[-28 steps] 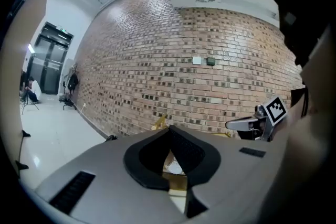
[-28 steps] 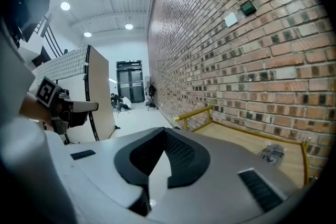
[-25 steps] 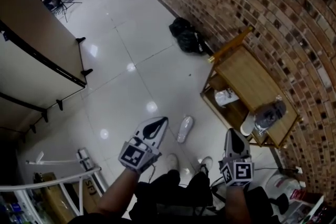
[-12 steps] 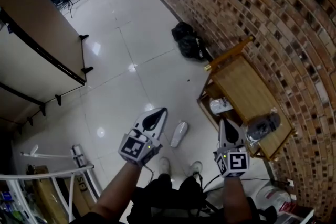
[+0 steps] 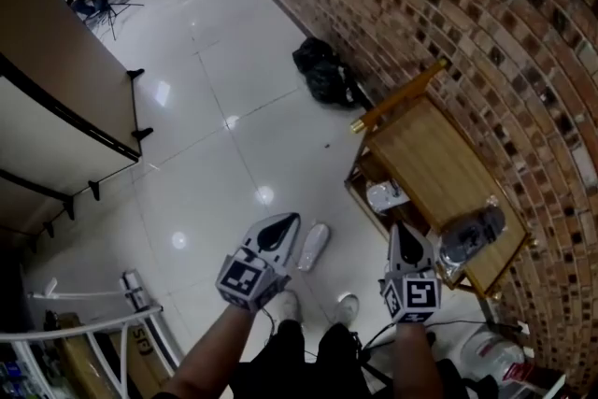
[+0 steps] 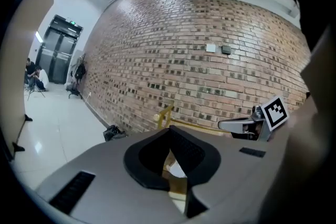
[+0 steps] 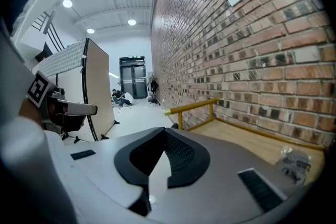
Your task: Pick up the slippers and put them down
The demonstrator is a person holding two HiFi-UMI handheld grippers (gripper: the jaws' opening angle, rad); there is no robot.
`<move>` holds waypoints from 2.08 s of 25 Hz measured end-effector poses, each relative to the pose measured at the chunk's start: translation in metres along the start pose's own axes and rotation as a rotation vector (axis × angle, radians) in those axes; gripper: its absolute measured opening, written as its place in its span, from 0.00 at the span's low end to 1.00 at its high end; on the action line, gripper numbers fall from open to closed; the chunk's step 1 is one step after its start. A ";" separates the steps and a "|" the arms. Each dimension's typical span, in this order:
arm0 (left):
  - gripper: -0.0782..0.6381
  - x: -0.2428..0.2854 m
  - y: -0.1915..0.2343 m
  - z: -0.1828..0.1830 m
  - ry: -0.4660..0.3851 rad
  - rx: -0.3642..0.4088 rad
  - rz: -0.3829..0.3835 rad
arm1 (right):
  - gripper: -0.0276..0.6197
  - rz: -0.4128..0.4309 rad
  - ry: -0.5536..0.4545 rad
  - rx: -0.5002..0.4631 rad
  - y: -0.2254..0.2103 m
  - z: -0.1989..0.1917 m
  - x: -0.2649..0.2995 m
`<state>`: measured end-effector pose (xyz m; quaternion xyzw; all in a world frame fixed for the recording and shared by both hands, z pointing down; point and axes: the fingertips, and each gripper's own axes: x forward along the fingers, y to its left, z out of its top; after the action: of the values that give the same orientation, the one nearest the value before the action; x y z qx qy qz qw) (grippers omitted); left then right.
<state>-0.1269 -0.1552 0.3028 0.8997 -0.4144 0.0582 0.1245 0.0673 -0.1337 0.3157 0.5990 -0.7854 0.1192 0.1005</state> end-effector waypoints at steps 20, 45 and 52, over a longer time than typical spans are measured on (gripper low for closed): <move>0.11 0.042 -0.030 -0.203 0.191 -0.144 -0.058 | 0.06 -0.042 0.261 0.080 -0.029 -0.191 -0.006; 0.11 0.137 -0.213 -0.234 0.245 0.026 -0.445 | 0.06 -0.372 -0.109 0.780 -0.161 -0.278 -0.158; 0.11 0.140 -0.204 -0.255 0.251 -0.026 -0.418 | 0.29 -0.385 -0.304 1.408 -0.176 -0.353 -0.128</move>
<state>0.1187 -0.0607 0.5418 0.9499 -0.2012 0.1373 0.1958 0.2760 0.0475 0.6244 0.6586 -0.4096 0.4903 -0.3975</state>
